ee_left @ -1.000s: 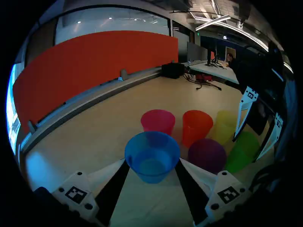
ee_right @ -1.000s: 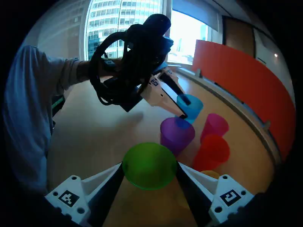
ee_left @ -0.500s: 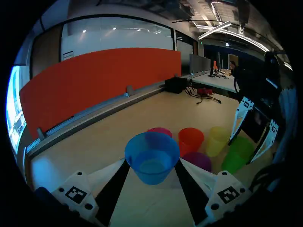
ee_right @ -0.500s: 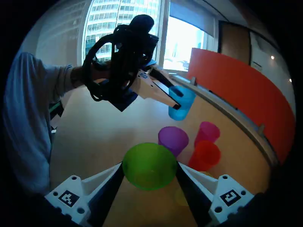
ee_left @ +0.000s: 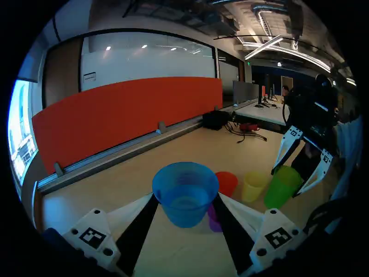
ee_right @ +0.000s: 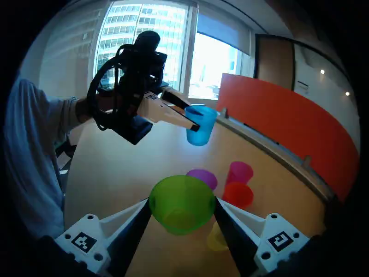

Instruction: Pour water

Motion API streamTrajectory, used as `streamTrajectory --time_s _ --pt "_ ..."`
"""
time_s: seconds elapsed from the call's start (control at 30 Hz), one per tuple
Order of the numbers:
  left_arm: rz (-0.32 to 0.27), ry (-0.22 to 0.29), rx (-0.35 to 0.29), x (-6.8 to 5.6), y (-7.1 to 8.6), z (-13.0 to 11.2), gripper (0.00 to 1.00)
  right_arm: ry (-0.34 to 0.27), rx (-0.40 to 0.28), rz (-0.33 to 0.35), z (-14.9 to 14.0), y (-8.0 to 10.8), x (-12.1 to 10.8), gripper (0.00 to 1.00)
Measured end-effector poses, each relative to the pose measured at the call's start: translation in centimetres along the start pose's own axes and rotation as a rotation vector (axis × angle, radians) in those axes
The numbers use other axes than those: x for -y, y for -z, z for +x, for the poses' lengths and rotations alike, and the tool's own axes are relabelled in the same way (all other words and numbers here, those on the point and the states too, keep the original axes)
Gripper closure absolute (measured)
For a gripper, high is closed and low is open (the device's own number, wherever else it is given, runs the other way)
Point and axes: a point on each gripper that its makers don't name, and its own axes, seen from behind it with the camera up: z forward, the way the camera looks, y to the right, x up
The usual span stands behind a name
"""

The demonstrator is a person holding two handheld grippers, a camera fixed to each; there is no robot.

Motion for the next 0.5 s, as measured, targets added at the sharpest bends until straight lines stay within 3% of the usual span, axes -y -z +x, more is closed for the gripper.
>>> streamTrajectory --time_s 0.5 --pt "0.022 0.018 -0.078 -0.8 3.2 2.1 0.18 -0.025 -0.113 -0.053 2.9 2.1 -0.4 0.06"
